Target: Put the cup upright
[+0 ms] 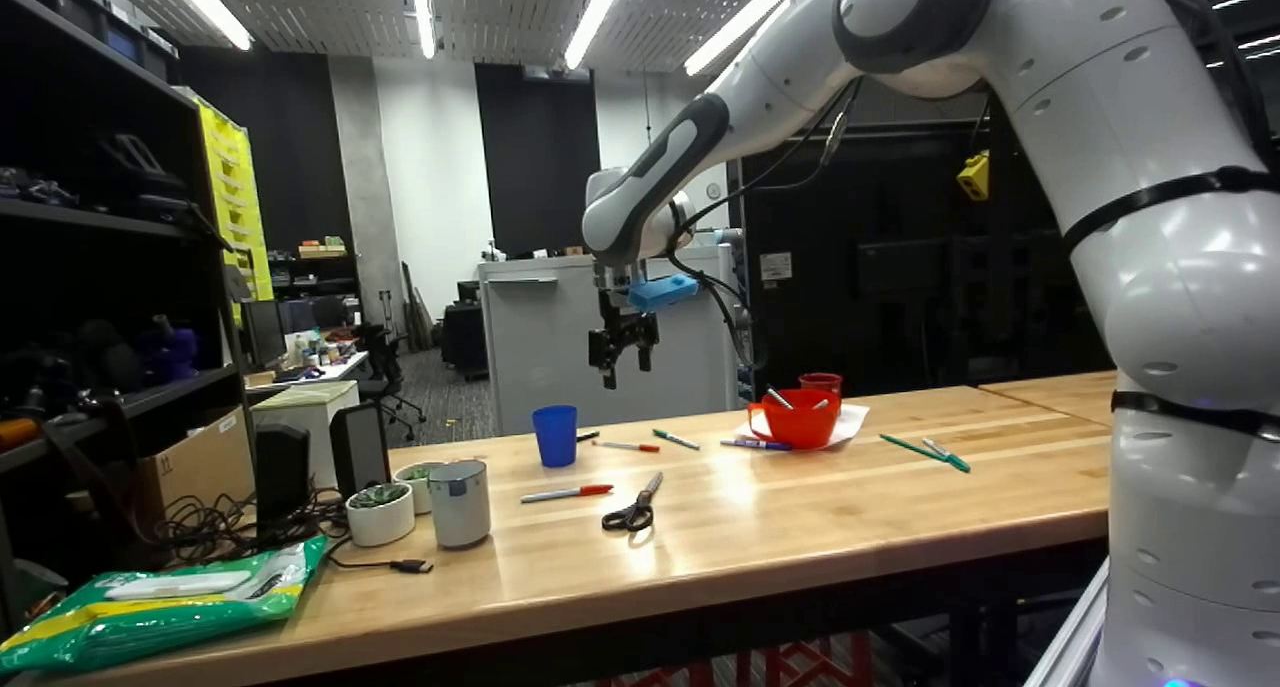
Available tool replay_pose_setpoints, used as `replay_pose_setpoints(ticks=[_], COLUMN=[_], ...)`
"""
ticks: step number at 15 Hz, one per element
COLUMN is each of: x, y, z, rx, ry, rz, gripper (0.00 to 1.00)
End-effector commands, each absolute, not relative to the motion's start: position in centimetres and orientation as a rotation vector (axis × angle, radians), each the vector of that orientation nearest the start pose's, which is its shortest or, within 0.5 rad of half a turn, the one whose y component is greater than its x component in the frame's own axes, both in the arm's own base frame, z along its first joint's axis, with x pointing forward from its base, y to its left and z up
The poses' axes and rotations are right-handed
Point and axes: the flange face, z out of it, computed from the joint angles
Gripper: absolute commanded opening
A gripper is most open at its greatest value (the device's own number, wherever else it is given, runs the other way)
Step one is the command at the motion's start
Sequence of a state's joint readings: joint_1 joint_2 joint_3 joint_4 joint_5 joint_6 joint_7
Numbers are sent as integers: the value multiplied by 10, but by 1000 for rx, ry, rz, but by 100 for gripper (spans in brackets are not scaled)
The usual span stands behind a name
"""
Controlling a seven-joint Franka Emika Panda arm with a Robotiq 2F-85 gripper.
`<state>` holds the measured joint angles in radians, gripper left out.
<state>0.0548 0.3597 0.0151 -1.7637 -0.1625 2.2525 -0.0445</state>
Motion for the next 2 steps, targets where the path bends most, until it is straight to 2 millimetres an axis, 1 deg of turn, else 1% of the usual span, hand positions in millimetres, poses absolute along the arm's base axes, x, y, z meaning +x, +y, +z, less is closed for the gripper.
replay_pose_setpoints(ticks=[1, 2], x=[659, 659], y=[41, 42], z=[374, 374], rx=[-3243, -3243], ry=[-335, -334], rz=[-211, -210], gripper=[100, 100])
